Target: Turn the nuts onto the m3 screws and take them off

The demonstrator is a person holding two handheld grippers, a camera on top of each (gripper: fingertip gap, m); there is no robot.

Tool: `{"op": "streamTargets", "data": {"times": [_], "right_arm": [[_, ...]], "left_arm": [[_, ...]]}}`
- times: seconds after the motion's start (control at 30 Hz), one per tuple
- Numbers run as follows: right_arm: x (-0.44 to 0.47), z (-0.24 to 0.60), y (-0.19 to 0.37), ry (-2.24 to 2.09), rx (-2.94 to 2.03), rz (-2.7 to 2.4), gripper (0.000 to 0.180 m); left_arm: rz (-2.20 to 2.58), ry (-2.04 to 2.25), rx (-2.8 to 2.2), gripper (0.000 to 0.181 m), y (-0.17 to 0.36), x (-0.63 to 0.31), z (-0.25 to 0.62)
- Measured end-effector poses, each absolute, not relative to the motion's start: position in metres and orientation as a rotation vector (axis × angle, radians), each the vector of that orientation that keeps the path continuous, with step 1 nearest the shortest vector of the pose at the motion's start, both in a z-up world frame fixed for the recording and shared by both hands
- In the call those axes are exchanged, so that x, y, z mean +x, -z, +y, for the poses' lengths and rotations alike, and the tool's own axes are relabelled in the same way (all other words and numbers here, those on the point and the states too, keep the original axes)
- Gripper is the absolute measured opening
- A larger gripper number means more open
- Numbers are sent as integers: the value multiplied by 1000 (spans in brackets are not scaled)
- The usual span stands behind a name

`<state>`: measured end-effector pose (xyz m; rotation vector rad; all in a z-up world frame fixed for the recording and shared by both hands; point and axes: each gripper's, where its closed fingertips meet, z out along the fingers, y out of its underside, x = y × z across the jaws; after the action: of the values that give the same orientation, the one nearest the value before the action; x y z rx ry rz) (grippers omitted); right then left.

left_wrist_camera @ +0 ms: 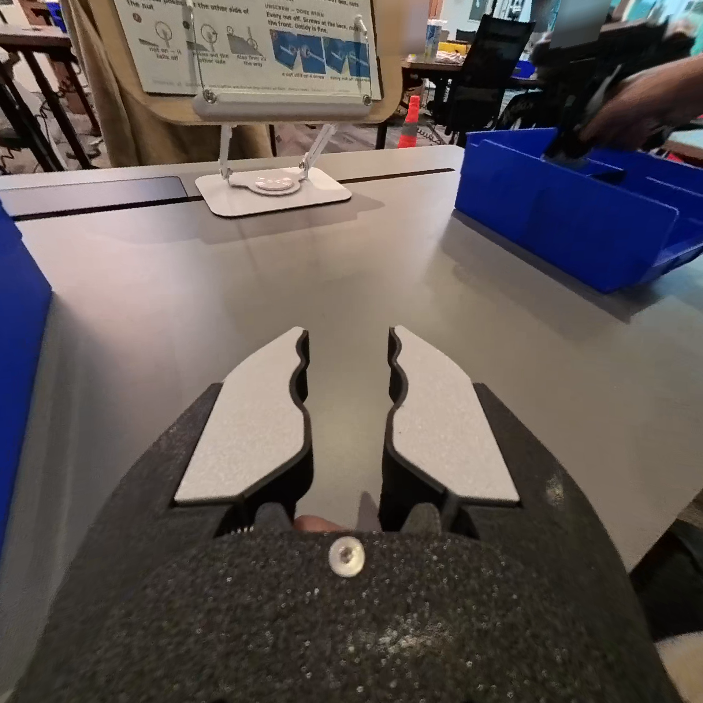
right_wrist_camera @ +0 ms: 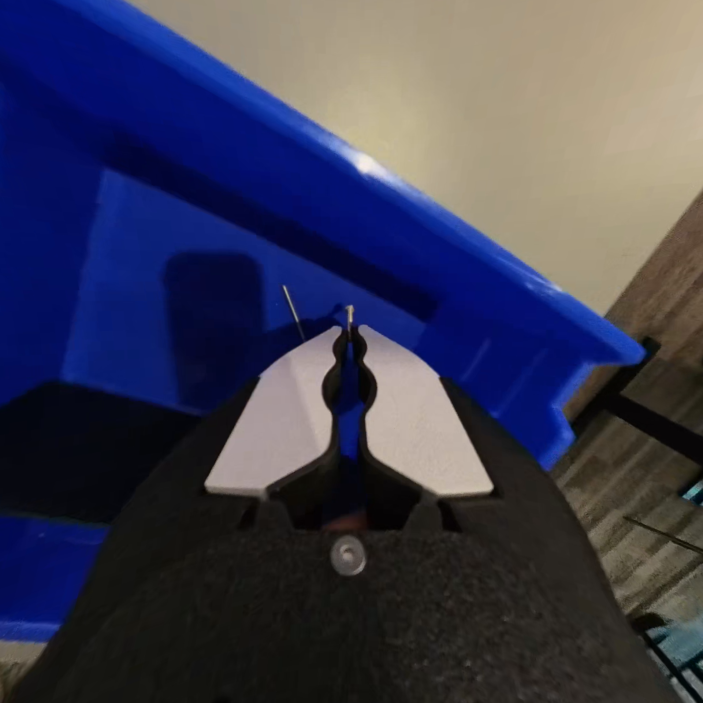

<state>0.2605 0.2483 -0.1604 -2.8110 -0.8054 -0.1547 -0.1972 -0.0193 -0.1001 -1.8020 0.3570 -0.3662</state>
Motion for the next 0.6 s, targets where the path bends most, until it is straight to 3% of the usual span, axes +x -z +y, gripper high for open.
{"op": "streamTargets", "data": {"times": [0.03, 0.4, 0.6], "right_arm": [[261, 250, 165, 158, -2832, -802, 3], [266, 237, 181, 140, -2950, -763, 3], [268, 229, 181, 148, -2954, -786, 13]], "left_arm": [[376, 359, -1798, 39, 100, -195, -21], [368, 382, -1820, 39, 108, -191, -19], [329, 385, -1839, 39, 109, -199, -17]]}}
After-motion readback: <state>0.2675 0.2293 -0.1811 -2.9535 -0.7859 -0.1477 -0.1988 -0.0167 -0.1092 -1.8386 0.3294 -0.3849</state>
